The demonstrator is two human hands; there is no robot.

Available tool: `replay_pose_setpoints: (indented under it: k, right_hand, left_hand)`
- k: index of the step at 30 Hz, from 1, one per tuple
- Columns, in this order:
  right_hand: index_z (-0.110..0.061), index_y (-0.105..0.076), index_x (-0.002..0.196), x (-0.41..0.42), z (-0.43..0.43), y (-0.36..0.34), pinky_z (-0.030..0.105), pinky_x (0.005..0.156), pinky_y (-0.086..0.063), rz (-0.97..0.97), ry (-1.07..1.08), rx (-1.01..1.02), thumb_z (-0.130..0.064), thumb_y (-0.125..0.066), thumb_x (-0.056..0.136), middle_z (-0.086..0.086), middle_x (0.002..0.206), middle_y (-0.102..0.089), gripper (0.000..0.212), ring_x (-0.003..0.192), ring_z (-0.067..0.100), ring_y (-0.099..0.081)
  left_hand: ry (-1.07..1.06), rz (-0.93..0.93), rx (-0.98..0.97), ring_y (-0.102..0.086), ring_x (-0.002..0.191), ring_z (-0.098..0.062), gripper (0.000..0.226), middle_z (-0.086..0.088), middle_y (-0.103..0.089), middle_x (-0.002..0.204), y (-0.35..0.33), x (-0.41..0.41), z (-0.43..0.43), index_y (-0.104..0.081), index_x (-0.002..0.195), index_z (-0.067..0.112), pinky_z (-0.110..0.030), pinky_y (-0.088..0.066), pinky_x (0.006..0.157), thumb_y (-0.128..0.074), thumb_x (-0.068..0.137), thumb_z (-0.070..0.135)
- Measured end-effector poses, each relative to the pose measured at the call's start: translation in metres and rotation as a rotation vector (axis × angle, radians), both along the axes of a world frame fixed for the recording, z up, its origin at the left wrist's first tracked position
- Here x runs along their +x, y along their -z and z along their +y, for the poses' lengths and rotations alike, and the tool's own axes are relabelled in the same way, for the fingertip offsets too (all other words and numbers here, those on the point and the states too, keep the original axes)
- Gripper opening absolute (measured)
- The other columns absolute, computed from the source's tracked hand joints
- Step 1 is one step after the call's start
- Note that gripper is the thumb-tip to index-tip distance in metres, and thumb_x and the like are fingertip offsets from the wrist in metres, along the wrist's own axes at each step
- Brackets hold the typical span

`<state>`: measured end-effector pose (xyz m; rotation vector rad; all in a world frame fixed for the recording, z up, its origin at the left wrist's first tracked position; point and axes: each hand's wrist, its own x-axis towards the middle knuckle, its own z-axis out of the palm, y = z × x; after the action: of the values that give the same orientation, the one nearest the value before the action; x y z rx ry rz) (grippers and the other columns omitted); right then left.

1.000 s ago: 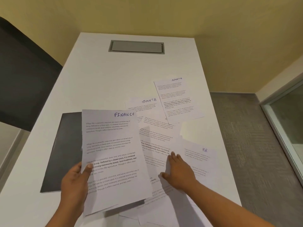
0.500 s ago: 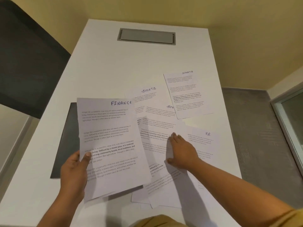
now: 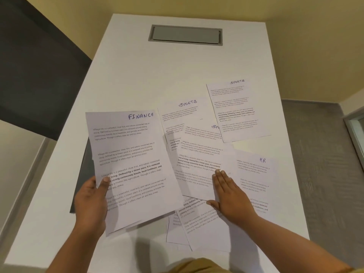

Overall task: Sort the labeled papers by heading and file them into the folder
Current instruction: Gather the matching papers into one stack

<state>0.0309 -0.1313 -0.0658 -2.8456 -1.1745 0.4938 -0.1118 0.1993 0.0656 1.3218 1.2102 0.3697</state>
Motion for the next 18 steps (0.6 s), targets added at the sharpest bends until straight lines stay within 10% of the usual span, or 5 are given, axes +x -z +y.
replay_pose_setpoints:
  k: [8, 18]
  right_hand:
    - [-0.003, -0.064, 0.126, 0.000, 0.002, -0.006, 0.038, 0.090, -0.058, -0.138, -0.084, 0.230, -0.026, -0.043, 0.093, 0.013, 0.133, -0.062, 0.045, 0.125, 0.027, -0.058]
    - [0.001, -0.065, 0.119, -0.004, -0.003, 0.003, 0.043, 0.078, -0.058, -0.214, -0.077, 0.143, -0.006, -0.065, 0.079, 0.016, 0.126, -0.065, 0.041, 0.114, 0.035, -0.063]
  left_hand:
    - [0.000, -0.008, -0.004, -0.070, 0.089, -0.023, 0.022, -0.004, -0.072, 0.105, 0.001, 0.006, -0.001, -0.065, 0.118, 0.013, -0.032, -0.055, 0.071, -0.056, 0.098, 0.017]
    - [0.014, -0.037, 0.004, -0.071, 0.091, -0.024, 0.019, -0.003, -0.073, 0.105, -0.002, 0.004, -0.006, -0.068, 0.113, 0.017, -0.032, -0.054, 0.076, -0.057, 0.097, 0.015]
